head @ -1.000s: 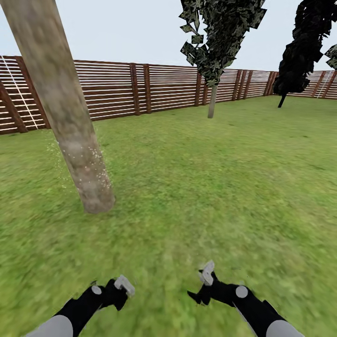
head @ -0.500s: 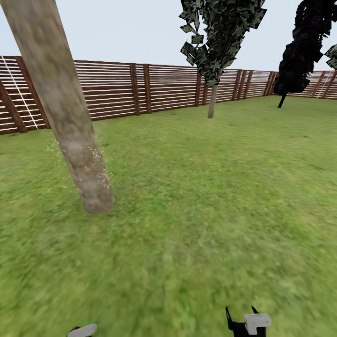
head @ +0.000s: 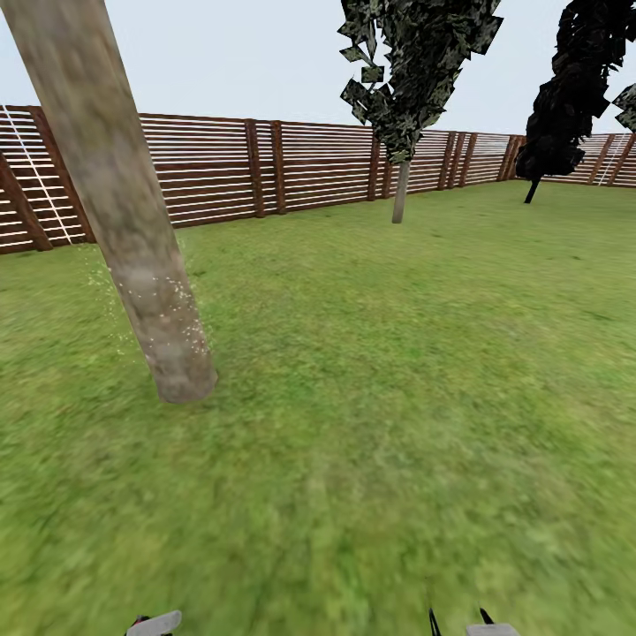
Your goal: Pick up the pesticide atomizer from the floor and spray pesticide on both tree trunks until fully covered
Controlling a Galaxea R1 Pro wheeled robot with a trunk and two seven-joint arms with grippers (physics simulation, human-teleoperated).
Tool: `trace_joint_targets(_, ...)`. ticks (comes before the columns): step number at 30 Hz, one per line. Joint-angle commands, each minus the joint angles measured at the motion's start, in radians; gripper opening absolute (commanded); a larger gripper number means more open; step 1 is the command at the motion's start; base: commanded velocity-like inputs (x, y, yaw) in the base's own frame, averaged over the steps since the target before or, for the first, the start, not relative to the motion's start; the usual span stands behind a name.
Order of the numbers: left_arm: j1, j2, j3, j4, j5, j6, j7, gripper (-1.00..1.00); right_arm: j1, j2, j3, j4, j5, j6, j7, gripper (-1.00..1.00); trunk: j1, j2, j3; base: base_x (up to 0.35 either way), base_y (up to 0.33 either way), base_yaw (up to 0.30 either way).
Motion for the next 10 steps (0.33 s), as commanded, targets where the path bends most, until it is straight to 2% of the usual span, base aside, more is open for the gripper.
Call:
trace_joint_targets(1, 0.000, 0.000, 0.000, 0.000, 0.000, 0.000, 0.000, -1.00, 0.000, 0.000, 0.000, 0.000, 0.000, 0.000, 0.000, 1.00, 0.000, 0.000, 0.000, 0.000, 0.000, 0.000)
trace_joint_targets(10, 0.000, -0.006, 0.000, -0.002, 0.000, -0.003, 0.000, -1.00, 0.001, 0.001, 0.001, 0.000, 0.000, 0.000, 0.000, 1.00, 0.000, 0.000, 0.000, 0.000, 0.000, 0.000)
